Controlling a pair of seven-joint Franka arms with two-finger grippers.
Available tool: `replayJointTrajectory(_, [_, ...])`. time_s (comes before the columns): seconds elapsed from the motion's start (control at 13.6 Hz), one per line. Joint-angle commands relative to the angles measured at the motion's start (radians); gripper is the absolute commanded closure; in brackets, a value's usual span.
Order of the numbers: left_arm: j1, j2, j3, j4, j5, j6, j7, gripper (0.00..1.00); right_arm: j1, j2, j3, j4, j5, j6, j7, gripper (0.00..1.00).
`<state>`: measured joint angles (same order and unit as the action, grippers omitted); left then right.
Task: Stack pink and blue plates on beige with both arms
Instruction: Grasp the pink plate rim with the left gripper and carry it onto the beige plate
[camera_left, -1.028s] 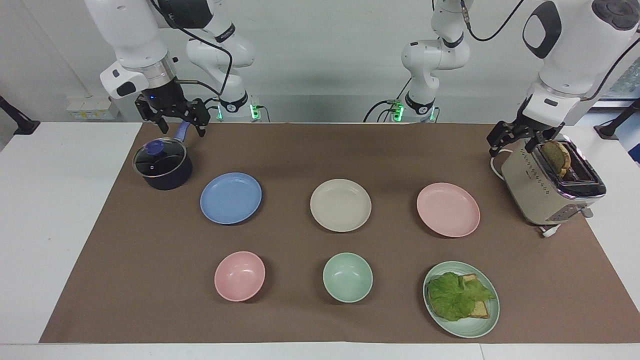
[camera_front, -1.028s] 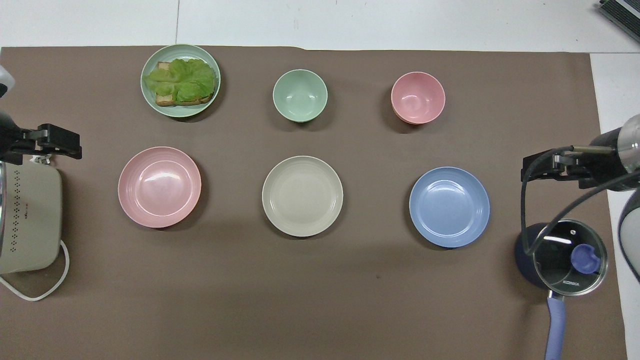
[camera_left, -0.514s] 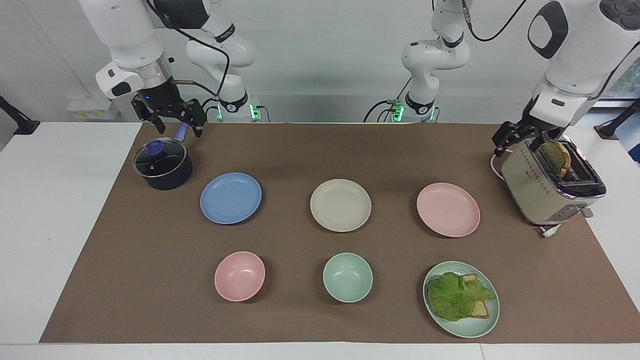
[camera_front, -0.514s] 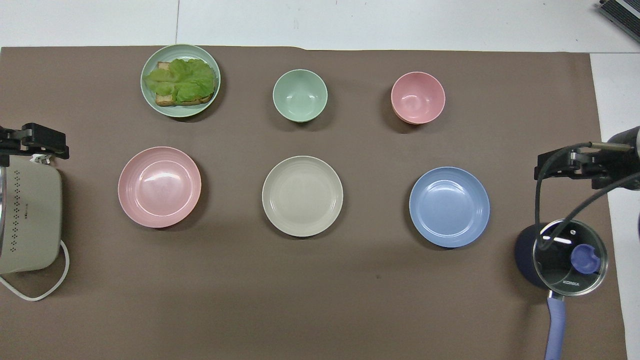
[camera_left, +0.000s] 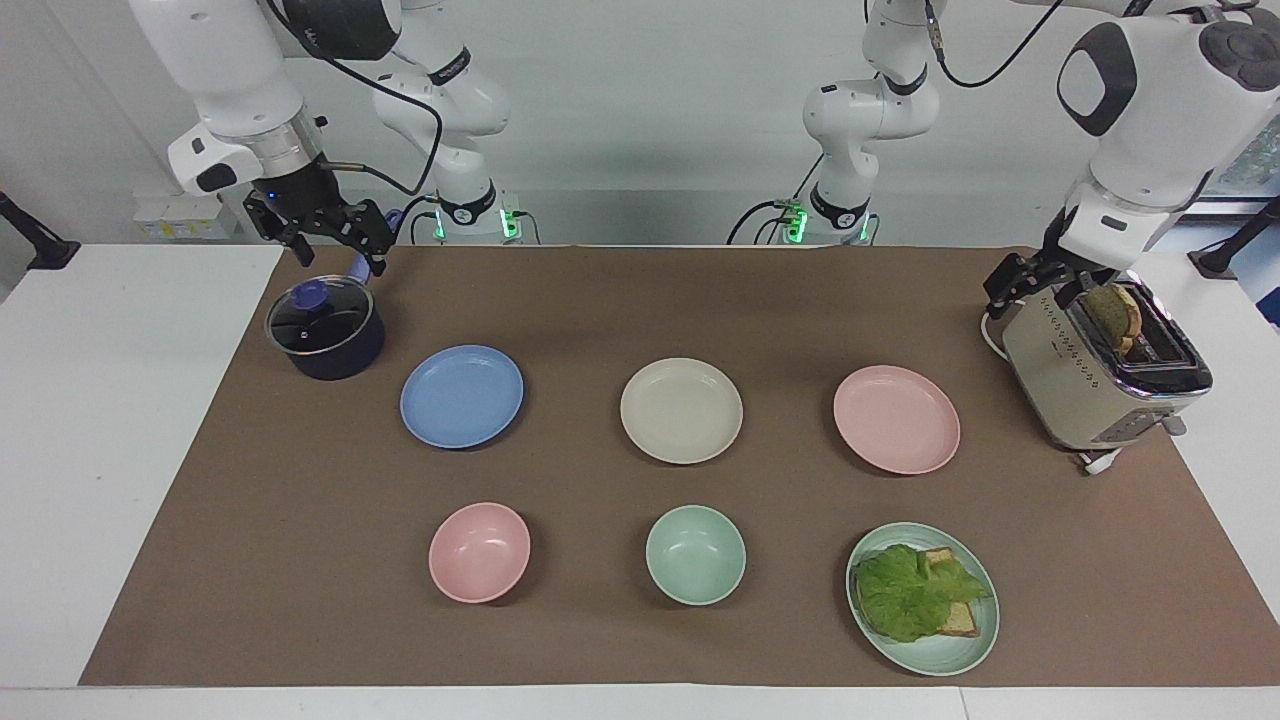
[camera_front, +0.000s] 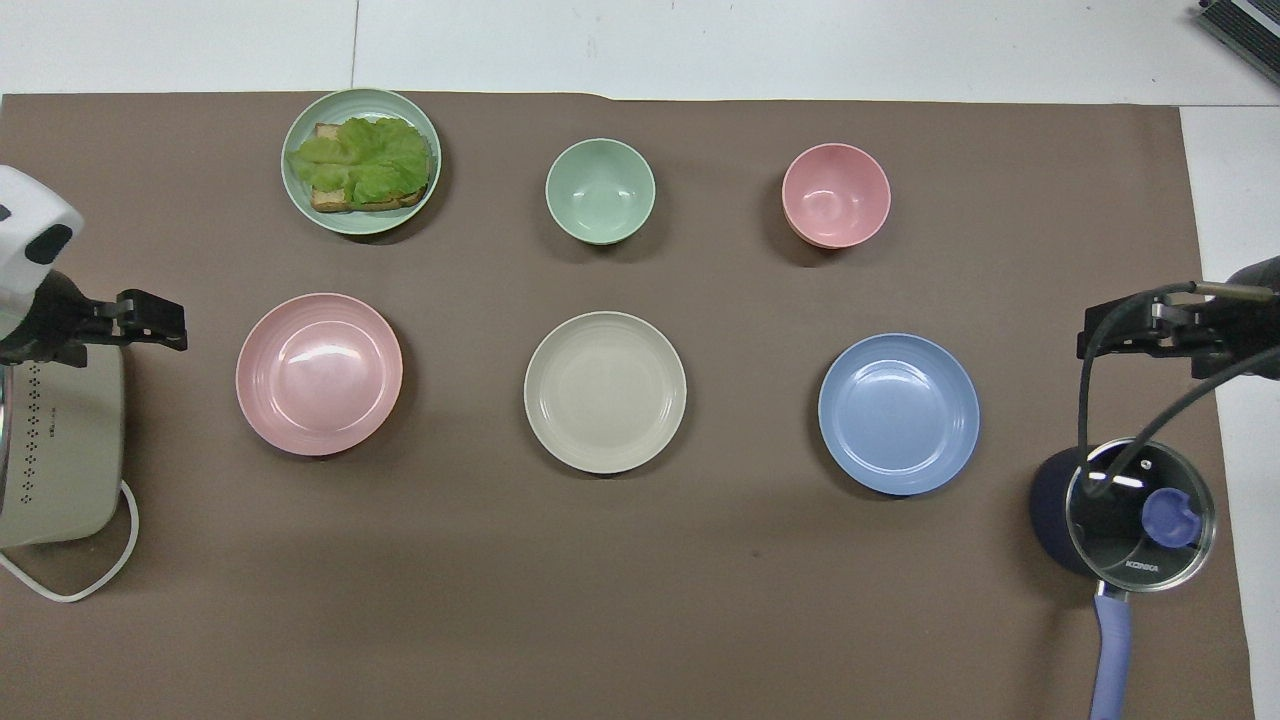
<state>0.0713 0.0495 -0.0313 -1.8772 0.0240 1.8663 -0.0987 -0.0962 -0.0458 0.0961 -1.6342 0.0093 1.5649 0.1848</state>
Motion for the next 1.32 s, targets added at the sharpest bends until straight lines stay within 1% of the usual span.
replayJointTrajectory(0.0, [0.039, 0.051, -0.007, -0.118, -0.013, 0.117, -0.006, 0.0, -0.008, -0.003, 0.007, -0.003, -0.003, -0.006, -0.025, 0.0])
replayJointTrajectory(0.29, [0.025, 0.108, -0.009, -0.232, -0.013, 0.334, -0.007, 0.0, -0.01, -0.002, 0.005, -0.003, -0.003, -0.005, -0.024, 0.0])
replayJointTrajectory(0.51, [0.022, 0.15, -0.009, -0.24, -0.021, 0.355, -0.03, 0.0, -0.008, -0.002, 0.007, -0.003, -0.003, -0.005, -0.025, 0.0])
replayJointTrajectory(0.66, [0.021, 0.15, -0.01, -0.244, -0.022, 0.34, -0.071, 0.0, -0.008, -0.003, 0.007, -0.003, -0.003, -0.009, -0.025, 0.0])
replayJointTrajectory(0.73, [0.021, 0.15, -0.01, -0.241, -0.022, 0.323, -0.075, 0.33, -0.008, -0.003, 0.007, -0.003, -0.003, -0.017, -0.025, 0.0])
replayJointTrajectory(0.81, [0.022, 0.15, -0.012, -0.237, -0.022, 0.317, -0.073, 0.75, -0.008, -0.003, 0.007, -0.003, -0.003, -0.008, -0.025, 0.0])
replayJointTrajectory(0.88, [0.022, 0.151, -0.01, -0.235, -0.022, 0.317, -0.07, 1.0, -0.01, -0.003, 0.007, -0.003, -0.003, -0.008, -0.025, 0.0])
replayJointTrajectory(1.1, [0.021, 0.151, -0.01, -0.231, -0.022, 0.312, -0.069, 1.0, -0.01, -0.003, 0.005, -0.003, -0.003, -0.005, -0.021, 0.0])
replayJointTrajectory(1.25, [0.022, 0.151, -0.012, -0.206, -0.022, 0.263, -0.061, 1.0, -0.008, -0.003, 0.007, -0.003, -0.003, -0.006, -0.024, 0.0])
